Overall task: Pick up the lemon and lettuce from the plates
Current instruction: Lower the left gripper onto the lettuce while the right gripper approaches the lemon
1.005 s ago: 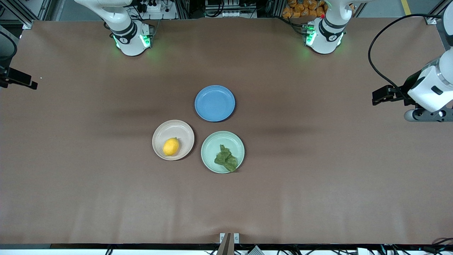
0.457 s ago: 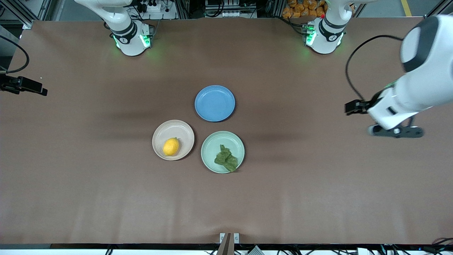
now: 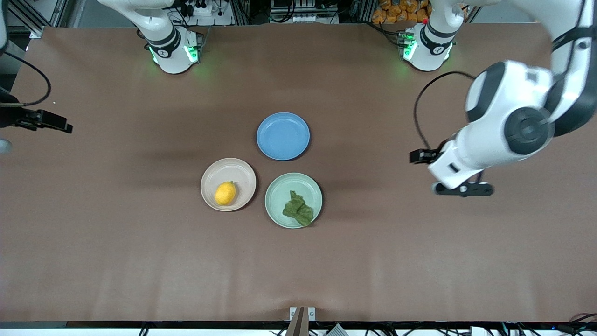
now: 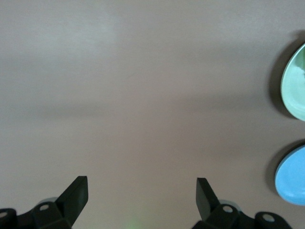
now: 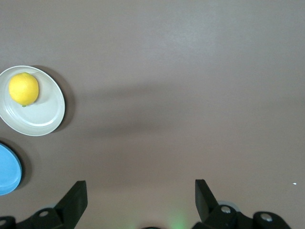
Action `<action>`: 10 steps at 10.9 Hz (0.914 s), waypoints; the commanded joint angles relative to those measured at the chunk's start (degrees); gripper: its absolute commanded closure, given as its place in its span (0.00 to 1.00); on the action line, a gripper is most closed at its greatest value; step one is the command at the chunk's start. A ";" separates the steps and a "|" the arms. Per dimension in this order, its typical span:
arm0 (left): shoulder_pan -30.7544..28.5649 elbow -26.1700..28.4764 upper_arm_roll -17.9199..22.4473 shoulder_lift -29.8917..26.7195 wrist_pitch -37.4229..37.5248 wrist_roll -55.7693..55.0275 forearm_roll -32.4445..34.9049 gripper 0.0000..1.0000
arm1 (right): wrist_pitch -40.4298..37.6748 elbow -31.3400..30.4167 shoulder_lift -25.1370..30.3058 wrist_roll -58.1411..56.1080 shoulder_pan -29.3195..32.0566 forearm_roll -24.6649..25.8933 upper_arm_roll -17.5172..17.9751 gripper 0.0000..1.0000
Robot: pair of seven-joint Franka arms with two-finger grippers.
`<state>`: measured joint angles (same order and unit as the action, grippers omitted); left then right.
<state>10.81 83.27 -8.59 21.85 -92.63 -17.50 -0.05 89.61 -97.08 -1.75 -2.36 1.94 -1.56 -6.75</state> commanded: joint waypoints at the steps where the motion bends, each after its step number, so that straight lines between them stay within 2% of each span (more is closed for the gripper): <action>1: 4.47 -0.74 0.33 4.06 -4.74 -8.67 -1.00 0.00 | 3.64 -3.55 0.78 4.11 -2.29 -0.11 0.25 0.00; 4: 7.37 -1.00 0.33 8.37 -10.44 -13.85 -1.26 0.00 | 4.17 -3.73 0.35 7.88 -4.31 -0.11 0.25 0.00; 7: 11.41 -1.70 0.33 12.50 -17.38 -22.99 -1.27 0.00 | 7.94 -8.38 1.31 10.61 -5.98 -0.11 0.25 0.00; 10: 14.58 -4.86 0.24 17.86 -24.33 -31.95 -1.35 0.00 | 9.44 -8.74 0.61 15.44 -8.96 -0.11 0.25 0.00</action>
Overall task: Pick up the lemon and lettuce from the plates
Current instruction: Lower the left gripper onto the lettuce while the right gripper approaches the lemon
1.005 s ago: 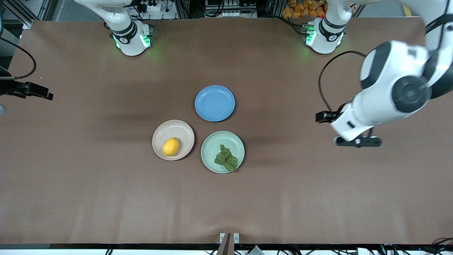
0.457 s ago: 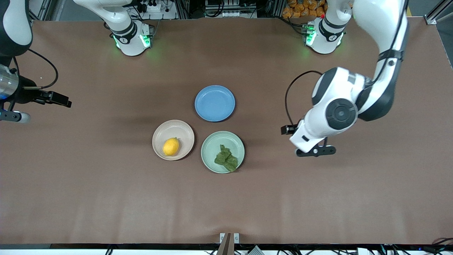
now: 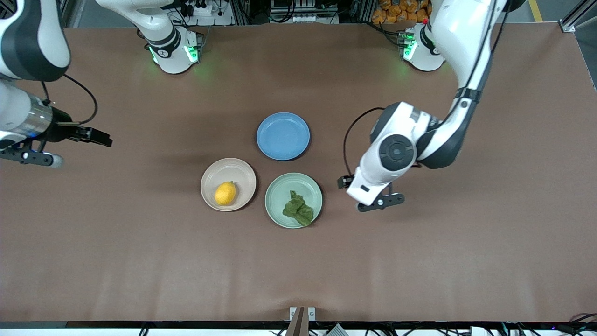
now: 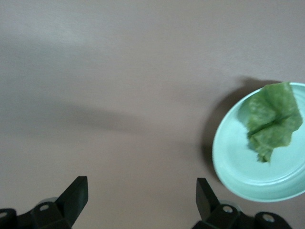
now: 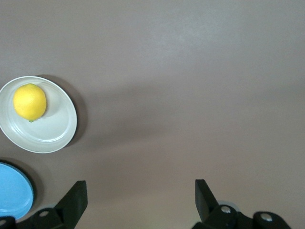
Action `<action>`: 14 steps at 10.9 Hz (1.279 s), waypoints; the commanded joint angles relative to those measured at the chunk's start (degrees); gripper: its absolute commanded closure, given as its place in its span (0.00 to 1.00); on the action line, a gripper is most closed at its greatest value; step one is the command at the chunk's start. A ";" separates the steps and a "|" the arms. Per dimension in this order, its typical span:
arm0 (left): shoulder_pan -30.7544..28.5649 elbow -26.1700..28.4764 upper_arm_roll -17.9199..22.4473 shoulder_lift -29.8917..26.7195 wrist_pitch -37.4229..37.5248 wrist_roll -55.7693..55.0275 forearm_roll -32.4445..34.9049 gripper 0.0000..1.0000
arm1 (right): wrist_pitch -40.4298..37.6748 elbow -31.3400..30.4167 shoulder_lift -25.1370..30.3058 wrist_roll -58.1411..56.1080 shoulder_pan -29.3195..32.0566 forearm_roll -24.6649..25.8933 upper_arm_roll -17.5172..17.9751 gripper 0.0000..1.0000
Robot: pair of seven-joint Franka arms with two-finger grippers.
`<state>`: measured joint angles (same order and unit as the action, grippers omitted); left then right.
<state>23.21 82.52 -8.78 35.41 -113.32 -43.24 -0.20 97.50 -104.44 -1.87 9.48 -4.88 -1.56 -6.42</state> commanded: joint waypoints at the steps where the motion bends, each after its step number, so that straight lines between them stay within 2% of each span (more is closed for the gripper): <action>1: 3.23 -4.47 0.43 5.36 -6.54 -9.11 -1.30 0.00 | 3.55 -2.95 0.56 5.53 -3.19 -0.11 -0.08 0.00; 3: 5.08 -4.73 0.43 7.21 -12.51 -14.30 -2.44 0.00 | 7.43 -5.60 0.64 10.27 -5.65 -0.11 -0.08 0.00; 7: 7.55 -6.49 0.52 11.51 -22.01 -21.09 -2.44 0.00 | 9.80 -5.60 -1.55 18.09 -8.73 -0.11 -0.08 0.00; 11: 8.95 -8.25 1.05 15.30 -27.48 -22.15 -2.35 0.00 | 15.07 -4.73 -6.20 29.96 -14.09 0.07 -0.08 0.00; 14: 9.30 -8.25 1.05 16.88 -28.79 -22.06 -2.35 0.00 | 17.19 -2.19 -10.33 33.05 -16.21 0.07 -0.08 0.00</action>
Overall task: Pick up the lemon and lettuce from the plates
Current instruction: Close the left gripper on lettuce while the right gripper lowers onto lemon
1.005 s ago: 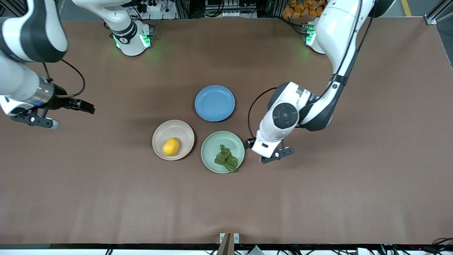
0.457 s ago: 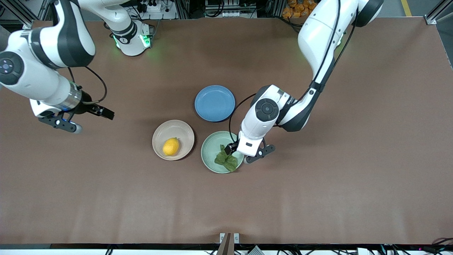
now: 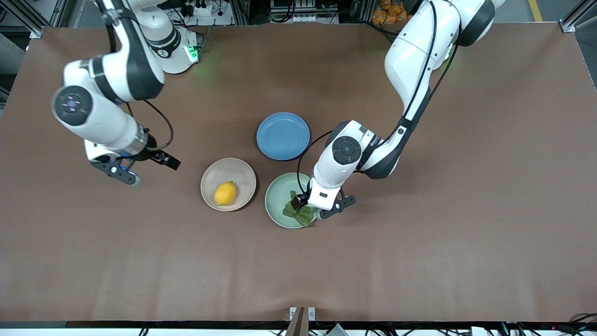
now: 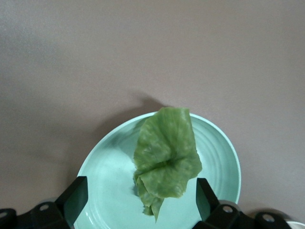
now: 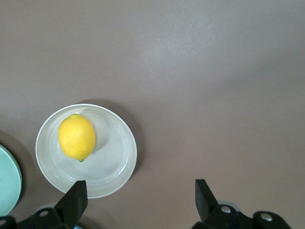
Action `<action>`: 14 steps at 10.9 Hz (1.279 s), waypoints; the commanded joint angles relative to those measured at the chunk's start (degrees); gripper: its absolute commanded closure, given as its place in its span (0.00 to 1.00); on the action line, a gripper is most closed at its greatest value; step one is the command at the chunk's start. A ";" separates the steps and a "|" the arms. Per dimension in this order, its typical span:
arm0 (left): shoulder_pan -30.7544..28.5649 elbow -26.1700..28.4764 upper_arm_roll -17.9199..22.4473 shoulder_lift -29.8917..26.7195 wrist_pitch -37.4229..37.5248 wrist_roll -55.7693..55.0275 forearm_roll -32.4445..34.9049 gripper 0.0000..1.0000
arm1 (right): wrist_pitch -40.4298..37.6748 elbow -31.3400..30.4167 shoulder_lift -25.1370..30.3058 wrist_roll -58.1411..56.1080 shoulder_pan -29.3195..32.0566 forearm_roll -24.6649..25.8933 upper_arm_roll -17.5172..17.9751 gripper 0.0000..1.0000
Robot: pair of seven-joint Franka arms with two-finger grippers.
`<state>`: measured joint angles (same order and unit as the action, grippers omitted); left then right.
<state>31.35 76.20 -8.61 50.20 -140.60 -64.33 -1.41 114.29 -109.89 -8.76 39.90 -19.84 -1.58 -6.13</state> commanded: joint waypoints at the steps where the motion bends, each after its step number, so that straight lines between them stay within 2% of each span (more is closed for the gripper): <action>1: 1.43 -1.94 0.96 2.79 -2.83 -1.06 -1.14 0.00 | 0.66 4.41 -5.02 3.77 -1.95 0.00 -0.38 0.00; 5: 1.43 -1.94 0.96 4.11 -6.43 -2.20 -1.14 0.00 | 4.88 4.95 -8.02 9.14 -4.59 0.00 -0.38 0.00; 14: 1.43 -2.11 1.14 6.31 -16.01 -6.94 -1.14 0.00 | 10.33 6.44 -13.03 9.23 -6.00 -0.53 -0.29 0.00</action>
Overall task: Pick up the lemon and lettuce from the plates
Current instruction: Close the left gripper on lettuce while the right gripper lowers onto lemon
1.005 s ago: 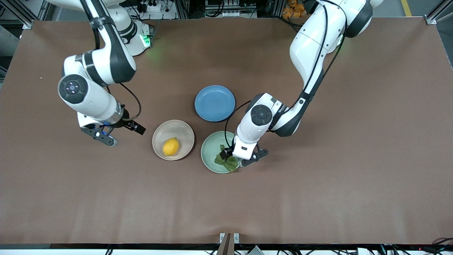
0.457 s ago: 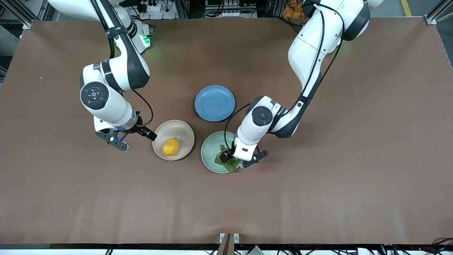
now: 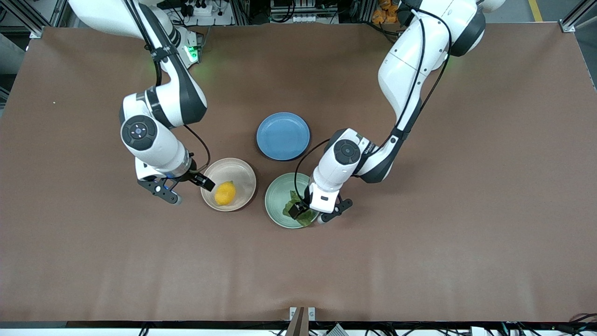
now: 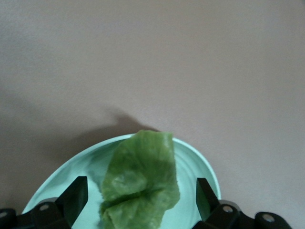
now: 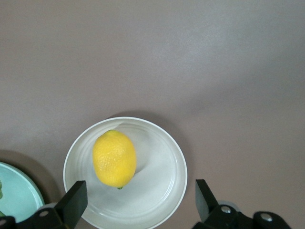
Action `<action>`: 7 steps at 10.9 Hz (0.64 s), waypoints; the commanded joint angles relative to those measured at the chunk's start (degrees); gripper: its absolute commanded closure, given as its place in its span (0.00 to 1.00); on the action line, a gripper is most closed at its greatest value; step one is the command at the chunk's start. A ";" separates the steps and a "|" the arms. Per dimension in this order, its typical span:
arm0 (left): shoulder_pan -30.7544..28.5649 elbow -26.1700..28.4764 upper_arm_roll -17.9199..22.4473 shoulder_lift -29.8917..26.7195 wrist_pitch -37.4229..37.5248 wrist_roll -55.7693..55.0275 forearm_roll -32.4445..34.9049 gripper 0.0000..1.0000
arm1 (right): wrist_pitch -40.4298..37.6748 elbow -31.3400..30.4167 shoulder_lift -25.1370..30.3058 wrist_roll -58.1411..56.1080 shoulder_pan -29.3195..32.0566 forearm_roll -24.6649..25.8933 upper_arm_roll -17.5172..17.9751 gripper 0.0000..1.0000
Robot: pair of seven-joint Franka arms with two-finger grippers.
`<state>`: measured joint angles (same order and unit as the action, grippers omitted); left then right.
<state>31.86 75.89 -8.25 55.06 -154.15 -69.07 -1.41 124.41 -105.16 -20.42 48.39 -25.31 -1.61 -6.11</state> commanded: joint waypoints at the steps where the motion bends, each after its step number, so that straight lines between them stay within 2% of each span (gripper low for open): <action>1: 0.92 -1.89 0.96 1.54 -3.17 -2.38 -1.13 0.00 | 1.18 1.72 -2.16 0.74 -0.97 -0.67 -0.22 0.00; 7: 2.15 -1.80 2.89 2.68 -5.89 -2.38 -1.05 0.00 | 4.18 5.40 -8.05 0.65 -3.35 -1.20 -0.22 0.00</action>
<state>32.66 75.69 -6.69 56.25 -158.21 -70.23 -1.42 128.65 -103.53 -24.88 48.52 -27.42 -2.06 -6.00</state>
